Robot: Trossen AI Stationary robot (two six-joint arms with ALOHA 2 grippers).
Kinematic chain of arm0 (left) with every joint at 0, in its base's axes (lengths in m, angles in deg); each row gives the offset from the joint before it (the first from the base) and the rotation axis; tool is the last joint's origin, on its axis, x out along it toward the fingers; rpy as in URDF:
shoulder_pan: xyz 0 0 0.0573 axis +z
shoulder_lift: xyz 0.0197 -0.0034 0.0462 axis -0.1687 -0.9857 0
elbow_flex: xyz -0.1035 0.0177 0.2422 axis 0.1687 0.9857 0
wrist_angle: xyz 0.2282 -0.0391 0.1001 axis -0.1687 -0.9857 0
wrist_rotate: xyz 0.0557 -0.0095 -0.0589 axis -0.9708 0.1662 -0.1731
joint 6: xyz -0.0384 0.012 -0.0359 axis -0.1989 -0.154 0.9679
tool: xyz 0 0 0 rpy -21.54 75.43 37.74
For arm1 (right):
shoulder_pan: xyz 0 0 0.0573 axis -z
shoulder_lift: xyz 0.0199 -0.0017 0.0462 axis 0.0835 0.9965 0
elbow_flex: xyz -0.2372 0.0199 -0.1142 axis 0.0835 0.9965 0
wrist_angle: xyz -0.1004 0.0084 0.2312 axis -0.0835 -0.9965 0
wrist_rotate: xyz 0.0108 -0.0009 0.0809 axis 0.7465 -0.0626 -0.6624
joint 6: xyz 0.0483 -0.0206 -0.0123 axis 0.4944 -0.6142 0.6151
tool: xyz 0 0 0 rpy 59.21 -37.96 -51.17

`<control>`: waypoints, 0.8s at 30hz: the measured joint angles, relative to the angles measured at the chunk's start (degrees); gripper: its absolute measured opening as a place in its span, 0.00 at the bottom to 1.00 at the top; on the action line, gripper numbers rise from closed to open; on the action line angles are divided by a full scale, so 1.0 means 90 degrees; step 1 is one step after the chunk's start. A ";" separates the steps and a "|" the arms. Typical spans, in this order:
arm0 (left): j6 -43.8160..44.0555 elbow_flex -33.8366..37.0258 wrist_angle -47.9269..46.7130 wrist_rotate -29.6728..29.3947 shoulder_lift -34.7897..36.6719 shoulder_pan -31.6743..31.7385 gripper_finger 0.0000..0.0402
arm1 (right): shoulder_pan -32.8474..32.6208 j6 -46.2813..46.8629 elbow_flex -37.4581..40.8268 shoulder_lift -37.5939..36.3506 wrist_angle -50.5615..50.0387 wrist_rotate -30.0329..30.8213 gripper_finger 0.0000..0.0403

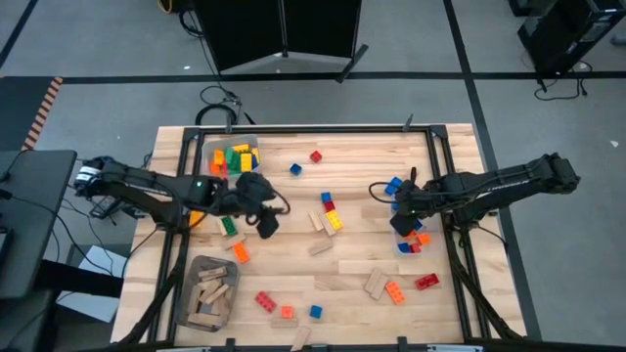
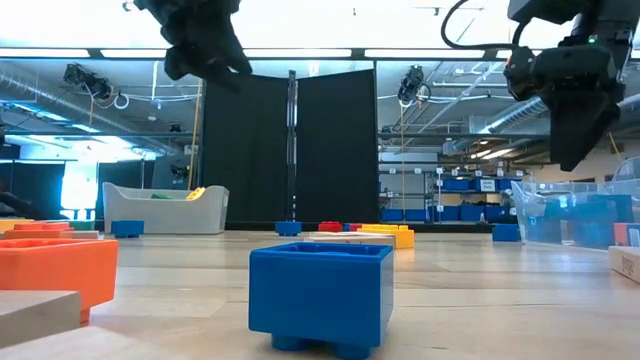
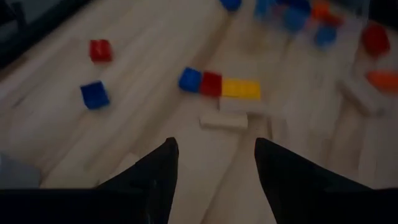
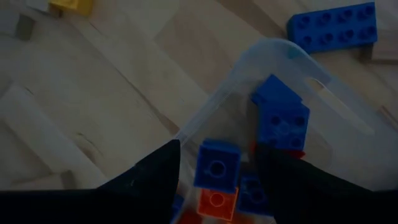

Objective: Sort blocks by size
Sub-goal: Put the large red game piece into the gray bin

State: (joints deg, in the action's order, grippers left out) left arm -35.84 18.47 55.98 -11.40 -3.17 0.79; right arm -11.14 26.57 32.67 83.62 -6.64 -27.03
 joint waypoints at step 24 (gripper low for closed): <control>-0.2488 -0.2618 -0.3180 0.0439 -0.2765 -0.2401 0.47 | 0.0000 -0.0189 0.0000 0.0001 0.0002 0.0002 0.55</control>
State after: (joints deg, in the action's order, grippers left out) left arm -58.23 -5.09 27.36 -7.45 -28.05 -20.82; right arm -11.14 24.87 32.67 83.63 -6.62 -27.01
